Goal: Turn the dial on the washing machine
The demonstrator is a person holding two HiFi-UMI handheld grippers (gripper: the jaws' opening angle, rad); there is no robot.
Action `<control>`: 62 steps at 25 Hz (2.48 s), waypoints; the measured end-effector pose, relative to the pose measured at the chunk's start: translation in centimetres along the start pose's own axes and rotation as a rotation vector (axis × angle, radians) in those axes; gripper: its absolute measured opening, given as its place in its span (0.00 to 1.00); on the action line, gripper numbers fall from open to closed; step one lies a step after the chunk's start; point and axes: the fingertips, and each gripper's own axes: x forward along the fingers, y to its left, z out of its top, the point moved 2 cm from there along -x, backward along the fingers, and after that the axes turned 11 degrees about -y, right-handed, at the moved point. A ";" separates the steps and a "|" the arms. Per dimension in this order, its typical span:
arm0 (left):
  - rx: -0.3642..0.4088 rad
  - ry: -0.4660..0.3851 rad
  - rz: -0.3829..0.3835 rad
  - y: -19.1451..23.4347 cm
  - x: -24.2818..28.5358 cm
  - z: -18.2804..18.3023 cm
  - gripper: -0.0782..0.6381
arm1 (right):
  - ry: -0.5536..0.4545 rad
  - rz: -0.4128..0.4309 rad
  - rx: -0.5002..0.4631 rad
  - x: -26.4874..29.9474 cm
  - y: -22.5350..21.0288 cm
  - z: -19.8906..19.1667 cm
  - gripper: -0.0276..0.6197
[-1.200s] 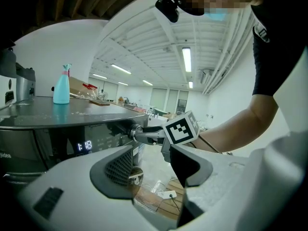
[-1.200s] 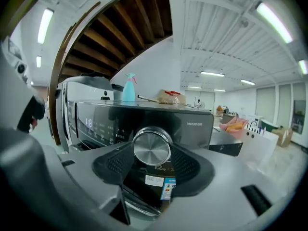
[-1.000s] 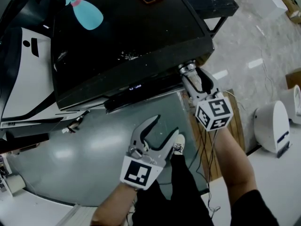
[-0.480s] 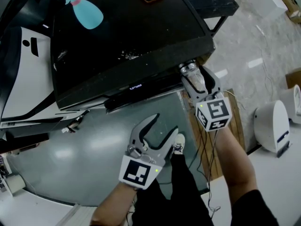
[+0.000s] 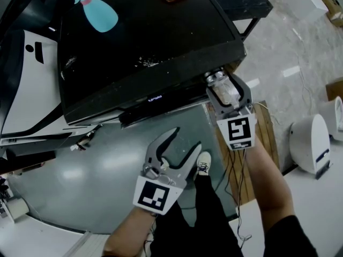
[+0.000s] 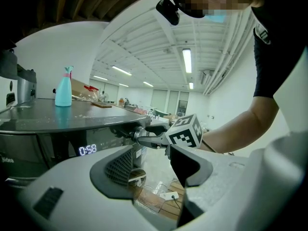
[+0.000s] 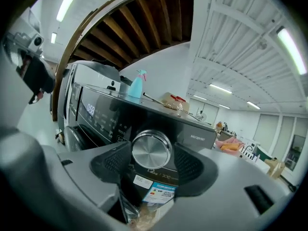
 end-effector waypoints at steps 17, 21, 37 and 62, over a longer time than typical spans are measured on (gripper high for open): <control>0.019 0.006 -0.001 0.3 -0.1 -0.1 0.42 | -0.071 -0.010 0.359 0.1 -0.7 -0.3 0.44; 0.013 0.009 0.001 0.3 -0.3 -0.2 0.42 | -0.096 -0.017 0.433 -0.1 -0.9 -0.7 0.44; 0.013 0.005 0.009 0.2 -1.0 -0.3 0.42 | -0.081 -0.002 0.253 0.0 -0.2 0.5 0.49; -0.028 -0.009 0.021 0.8 -1.5 -1.2 0.42 | -0.073 -0.032 0.285 0.4 -0.4 0.1 0.45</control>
